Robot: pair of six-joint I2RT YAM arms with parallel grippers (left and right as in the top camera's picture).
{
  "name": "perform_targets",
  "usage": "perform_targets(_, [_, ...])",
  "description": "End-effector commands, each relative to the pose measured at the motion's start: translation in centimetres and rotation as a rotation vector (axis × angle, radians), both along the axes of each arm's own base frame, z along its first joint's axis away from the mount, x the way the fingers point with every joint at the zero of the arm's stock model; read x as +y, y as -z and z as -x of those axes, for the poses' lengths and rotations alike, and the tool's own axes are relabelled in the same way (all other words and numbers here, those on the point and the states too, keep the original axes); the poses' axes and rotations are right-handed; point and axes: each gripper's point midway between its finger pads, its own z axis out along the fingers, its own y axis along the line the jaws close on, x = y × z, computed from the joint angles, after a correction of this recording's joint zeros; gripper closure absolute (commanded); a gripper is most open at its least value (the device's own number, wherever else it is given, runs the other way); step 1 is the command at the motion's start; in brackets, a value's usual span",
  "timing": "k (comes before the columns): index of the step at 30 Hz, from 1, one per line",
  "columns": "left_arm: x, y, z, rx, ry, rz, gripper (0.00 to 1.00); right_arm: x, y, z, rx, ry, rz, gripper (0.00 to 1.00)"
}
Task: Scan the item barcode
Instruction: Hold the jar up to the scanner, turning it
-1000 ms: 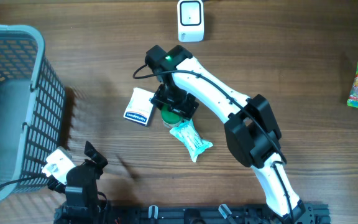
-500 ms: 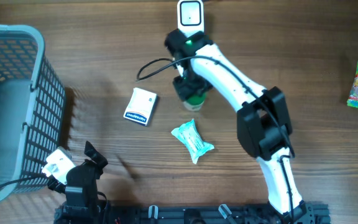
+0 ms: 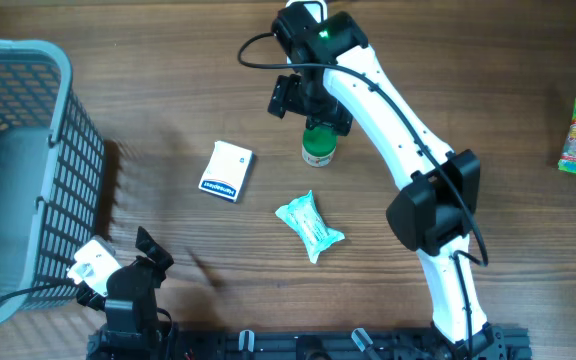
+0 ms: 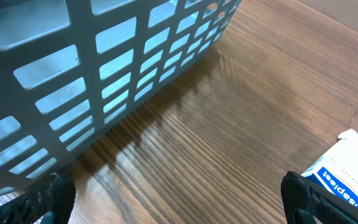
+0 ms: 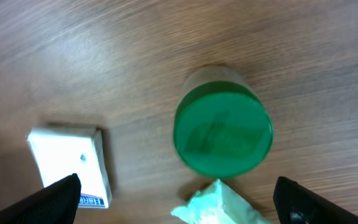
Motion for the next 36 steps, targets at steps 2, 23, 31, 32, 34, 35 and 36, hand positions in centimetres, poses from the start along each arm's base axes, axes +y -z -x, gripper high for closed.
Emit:
perform_targets(2, [0.1, 0.0, 0.0, -0.004, -0.006, 0.003, 0.0, -1.5, 2.6, -0.2, 0.053, 0.161, -0.002, 0.0])
perform_targets(23, [0.1, 0.0, 0.0, -0.004, -0.006, 0.003, 0.0, -2.3, 14.3, 2.1, 0.113, 0.001, -0.047, 0.29])
perform_targets(31, [0.1, 0.0, 0.0, -0.004, -0.006, 0.003, 0.0, -4.2, 10.4, 1.5, 0.031, -0.544, 0.068, 0.04])
perform_targets(32, [0.1, 0.0, 0.0, -0.004, -0.006, 0.003, 0.0, -4.0, 9.0, 1.3, 0.012, -0.518, 0.06, 0.0])
perform_targets(34, [0.1, 0.0, 0.0, -0.004, -0.006, 0.003, 0.0, -3.8, 6.4, 1.5, 0.002, -0.427, 0.037, 0.0])
perform_targets(35, [0.1, 0.0, 0.0, -0.004, -0.006, 0.003, 0.0, -3.3, 5.0, 1.9, 0.002, -0.375, -0.002, 0.0])
perform_targets(36, [0.1, 0.0, 0.0, -0.004, -0.006, 0.003, 0.0, -2.9, 4.0, 2.3, 0.011, -0.331, -0.037, 0.0])
